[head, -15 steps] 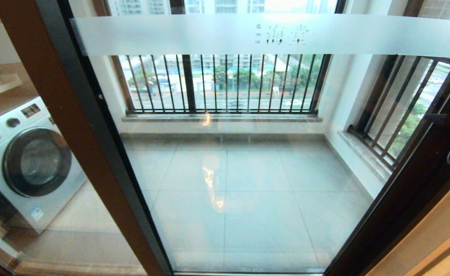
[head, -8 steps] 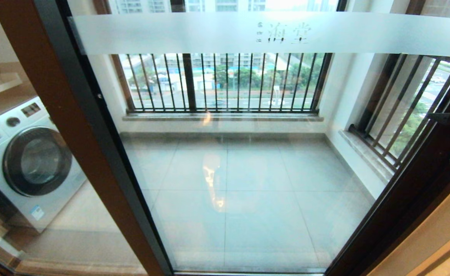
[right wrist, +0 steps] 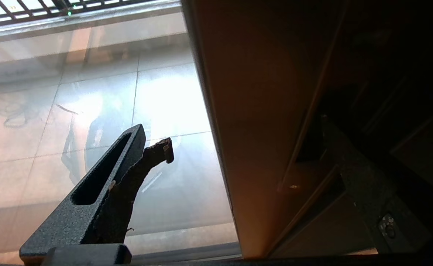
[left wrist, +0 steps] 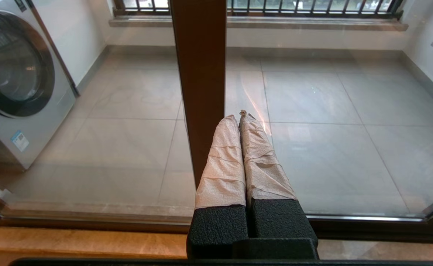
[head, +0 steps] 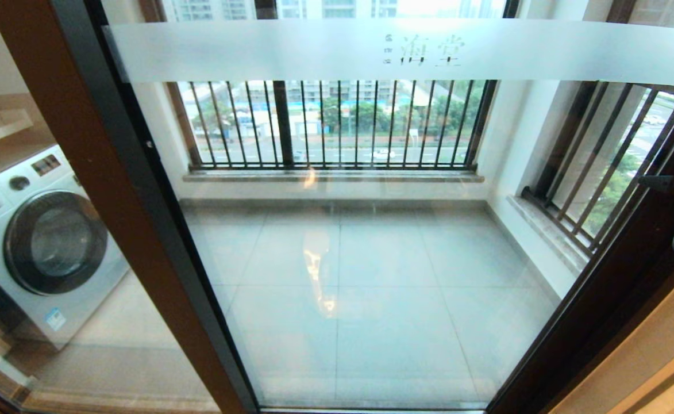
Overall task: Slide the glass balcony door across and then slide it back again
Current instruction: Open the slid door
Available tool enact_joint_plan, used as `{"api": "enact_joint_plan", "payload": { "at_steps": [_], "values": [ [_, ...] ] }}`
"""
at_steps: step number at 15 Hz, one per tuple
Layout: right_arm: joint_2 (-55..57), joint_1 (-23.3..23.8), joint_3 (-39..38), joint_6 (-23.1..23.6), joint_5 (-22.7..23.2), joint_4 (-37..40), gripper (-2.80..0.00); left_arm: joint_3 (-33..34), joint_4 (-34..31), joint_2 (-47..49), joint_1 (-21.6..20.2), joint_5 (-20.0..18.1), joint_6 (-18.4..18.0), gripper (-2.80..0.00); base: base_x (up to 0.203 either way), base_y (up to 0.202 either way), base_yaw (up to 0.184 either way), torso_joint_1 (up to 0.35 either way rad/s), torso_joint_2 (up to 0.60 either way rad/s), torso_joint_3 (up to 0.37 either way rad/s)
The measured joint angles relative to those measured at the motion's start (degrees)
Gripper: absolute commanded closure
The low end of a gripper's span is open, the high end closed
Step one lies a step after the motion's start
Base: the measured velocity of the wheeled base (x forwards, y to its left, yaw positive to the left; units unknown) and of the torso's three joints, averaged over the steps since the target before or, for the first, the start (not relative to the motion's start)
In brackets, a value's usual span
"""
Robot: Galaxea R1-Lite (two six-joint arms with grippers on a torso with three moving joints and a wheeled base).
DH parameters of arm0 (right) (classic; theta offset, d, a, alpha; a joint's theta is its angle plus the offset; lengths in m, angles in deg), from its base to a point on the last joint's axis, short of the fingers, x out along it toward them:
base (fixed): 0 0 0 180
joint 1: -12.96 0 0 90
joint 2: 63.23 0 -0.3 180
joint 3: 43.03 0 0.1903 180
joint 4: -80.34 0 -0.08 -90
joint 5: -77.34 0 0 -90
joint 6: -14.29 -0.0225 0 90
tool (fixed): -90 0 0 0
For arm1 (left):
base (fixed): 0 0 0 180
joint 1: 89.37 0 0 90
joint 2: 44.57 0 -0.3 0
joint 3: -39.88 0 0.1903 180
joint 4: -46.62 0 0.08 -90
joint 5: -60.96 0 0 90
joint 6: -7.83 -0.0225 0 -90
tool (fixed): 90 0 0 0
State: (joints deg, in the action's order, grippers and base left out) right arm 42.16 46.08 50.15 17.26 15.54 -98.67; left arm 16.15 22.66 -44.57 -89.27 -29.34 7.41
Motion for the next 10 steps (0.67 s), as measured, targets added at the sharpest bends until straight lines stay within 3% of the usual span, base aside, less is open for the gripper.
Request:
{"api": "enact_joint_plan", "payload": {
  "at_steps": [10],
  "values": [
    [2.37,-1.68,-1.04,-0.11,-0.20,-2.47,-2.80,0.00,0.00,0.00,0.00,0.01,-0.02,0.00,0.000,0.000,0.000,0.000,0.00,0.000]
  ]
}}
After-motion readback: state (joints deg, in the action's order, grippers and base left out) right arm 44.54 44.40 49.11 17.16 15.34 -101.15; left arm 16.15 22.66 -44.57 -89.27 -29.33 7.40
